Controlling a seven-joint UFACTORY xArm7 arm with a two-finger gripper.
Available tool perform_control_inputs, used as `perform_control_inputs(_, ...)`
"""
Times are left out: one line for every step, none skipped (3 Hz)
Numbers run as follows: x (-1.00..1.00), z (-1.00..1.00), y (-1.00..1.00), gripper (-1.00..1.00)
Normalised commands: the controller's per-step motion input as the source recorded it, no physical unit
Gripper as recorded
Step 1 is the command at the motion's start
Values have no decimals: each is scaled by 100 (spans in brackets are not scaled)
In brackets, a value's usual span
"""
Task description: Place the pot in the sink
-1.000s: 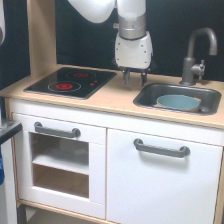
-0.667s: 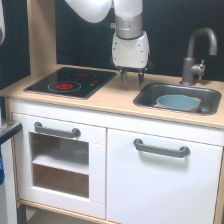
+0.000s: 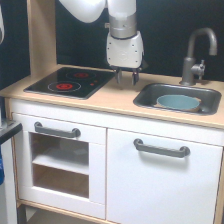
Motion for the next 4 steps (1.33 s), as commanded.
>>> perform_control_inputs(-32, 34, -13, 100)
perform_control_inputs(-34, 38, -16, 99)
perform_control_inputs(-37, 45, -16, 100)
perform_control_inputs(-49, 58, -23, 100)
